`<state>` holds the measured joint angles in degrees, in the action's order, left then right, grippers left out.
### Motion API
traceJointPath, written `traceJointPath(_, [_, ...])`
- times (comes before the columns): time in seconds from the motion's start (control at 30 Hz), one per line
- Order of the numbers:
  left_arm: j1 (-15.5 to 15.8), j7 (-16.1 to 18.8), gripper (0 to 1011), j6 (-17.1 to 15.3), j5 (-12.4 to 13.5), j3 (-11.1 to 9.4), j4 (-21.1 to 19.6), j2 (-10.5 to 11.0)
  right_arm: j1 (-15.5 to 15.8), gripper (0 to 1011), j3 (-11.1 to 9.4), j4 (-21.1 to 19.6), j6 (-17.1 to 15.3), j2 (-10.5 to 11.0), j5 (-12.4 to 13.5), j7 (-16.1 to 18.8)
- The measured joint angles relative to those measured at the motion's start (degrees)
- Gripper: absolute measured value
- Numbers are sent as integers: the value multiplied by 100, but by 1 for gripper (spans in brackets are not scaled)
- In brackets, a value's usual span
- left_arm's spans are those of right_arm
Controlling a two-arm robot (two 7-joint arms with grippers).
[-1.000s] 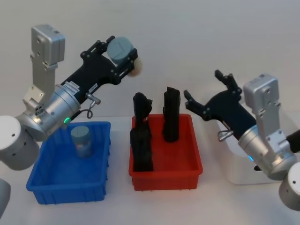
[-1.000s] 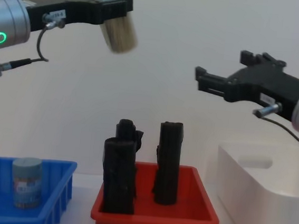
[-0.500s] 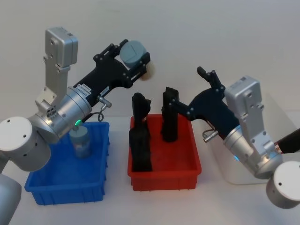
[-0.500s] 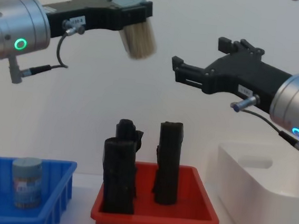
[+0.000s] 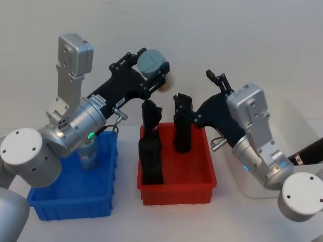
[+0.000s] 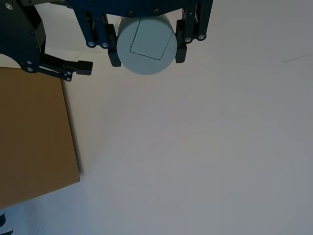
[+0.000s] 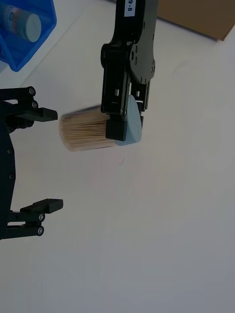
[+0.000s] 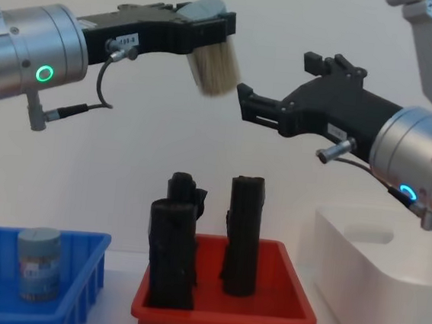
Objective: Pick the cotton swabs from the blue box and place them into the white box.
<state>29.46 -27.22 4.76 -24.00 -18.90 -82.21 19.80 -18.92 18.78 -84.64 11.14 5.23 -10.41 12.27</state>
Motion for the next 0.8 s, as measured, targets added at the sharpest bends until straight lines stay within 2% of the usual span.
traceJointPath(0.53, [67, -109, 673, -21, 32, -64, 85, -89, -61, 1001, 124, 157, -47, -85, -351, 34])
traceJointPath(0.8, [81, -139, 673, -36, 24, -100, 123, -126, -94, 1001, 171, 247, -45, -131, -492, -56])
